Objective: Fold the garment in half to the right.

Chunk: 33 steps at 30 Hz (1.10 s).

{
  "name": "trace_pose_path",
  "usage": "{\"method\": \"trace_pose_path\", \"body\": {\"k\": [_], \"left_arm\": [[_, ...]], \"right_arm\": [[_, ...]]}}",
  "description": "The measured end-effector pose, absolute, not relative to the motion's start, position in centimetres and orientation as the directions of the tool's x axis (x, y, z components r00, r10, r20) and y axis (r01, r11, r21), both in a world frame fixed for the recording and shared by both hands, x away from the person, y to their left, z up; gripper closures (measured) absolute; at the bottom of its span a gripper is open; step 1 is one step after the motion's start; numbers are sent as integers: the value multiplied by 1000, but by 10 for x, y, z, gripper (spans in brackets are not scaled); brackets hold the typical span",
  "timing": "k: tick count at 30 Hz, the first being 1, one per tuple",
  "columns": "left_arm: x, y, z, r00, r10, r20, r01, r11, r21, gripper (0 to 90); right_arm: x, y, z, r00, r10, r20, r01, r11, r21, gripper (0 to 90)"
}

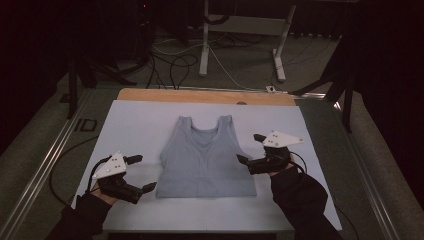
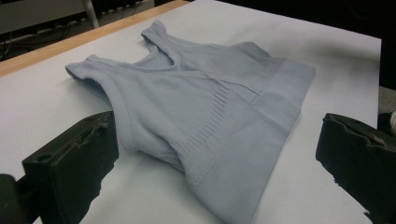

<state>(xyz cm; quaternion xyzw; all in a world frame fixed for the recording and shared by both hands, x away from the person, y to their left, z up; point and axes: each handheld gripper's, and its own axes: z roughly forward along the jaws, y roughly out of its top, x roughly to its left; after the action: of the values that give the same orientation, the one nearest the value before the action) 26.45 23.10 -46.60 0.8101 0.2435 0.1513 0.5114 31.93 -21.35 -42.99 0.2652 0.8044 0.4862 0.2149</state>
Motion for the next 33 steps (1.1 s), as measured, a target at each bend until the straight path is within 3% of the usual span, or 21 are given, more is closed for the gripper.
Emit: {"method": "trace_pose_path", "body": {"k": [25,33], "left_arm": [[264,199,-478,731,683,16,314,-357,880,0],[264,191,-486,734,680,-2,356,-382,853,0]], "right_arm": [[389,-110,-413,-860,498,-113,124,418,900,90],[410,-90,-413,-870,484,-90,128,400,908,89]]}}
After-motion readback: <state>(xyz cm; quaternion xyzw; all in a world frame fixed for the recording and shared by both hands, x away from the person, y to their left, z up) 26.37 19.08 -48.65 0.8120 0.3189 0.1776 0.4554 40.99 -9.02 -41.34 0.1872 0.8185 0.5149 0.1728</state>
